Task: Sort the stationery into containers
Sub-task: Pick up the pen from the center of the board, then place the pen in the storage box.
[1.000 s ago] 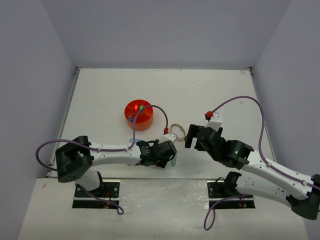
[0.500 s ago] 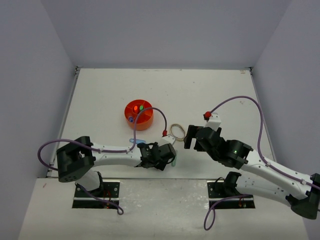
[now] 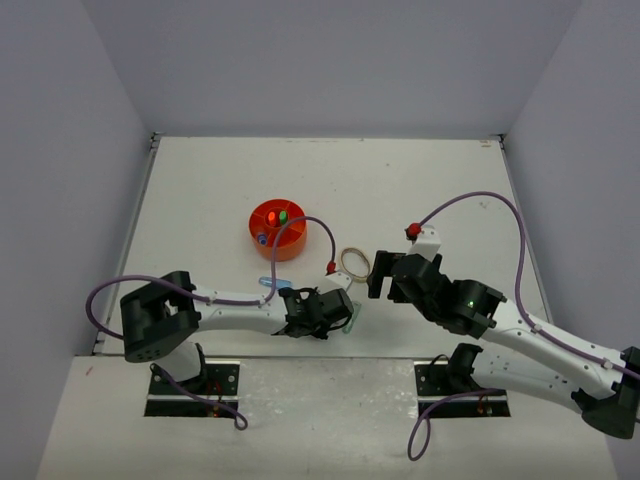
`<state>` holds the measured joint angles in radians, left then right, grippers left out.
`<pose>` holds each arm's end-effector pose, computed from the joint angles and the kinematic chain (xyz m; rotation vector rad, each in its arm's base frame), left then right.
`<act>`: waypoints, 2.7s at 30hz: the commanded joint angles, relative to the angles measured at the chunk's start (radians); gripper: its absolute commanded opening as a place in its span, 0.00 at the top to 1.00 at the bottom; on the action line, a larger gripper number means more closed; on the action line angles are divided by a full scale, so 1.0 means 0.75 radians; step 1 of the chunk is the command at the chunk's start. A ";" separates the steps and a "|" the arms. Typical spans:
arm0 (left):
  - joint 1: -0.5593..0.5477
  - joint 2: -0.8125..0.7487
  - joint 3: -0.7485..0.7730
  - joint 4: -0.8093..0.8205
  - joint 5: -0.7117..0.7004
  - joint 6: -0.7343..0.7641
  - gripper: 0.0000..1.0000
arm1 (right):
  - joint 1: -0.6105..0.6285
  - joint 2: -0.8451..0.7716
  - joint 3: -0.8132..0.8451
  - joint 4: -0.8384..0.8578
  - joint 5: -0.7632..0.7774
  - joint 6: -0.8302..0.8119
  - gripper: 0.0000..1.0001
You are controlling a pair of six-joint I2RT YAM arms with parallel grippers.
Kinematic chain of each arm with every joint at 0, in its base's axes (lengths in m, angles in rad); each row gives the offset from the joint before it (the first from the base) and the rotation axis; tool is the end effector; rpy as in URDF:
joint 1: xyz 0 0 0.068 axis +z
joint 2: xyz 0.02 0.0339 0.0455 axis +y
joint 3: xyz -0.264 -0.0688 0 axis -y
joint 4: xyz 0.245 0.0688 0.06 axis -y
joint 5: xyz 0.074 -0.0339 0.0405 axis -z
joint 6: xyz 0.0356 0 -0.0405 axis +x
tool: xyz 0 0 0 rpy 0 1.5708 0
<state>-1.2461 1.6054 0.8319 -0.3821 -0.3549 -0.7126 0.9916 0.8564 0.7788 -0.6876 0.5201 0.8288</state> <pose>0.1041 -0.2706 0.1508 0.5937 2.5472 -0.1957 0.1087 0.1339 0.2811 0.0706 2.2423 0.3861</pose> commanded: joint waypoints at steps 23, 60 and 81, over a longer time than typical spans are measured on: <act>0.595 -0.465 0.566 -0.562 -0.202 0.230 1.00 | -0.005 -0.138 -0.004 0.034 0.050 -0.049 0.01; 0.682 -0.807 0.303 -0.490 1.240 0.375 1.00 | 0.218 0.081 0.052 0.753 -0.682 -2.332 0.02; 0.681 -0.706 0.496 -0.560 1.171 0.338 1.00 | 0.371 0.342 0.165 0.746 -0.614 -2.393 0.81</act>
<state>-0.7358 1.0692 1.1439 -0.7973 0.5683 -0.4316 1.2505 1.0885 0.8477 -0.1206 0.0430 -0.9784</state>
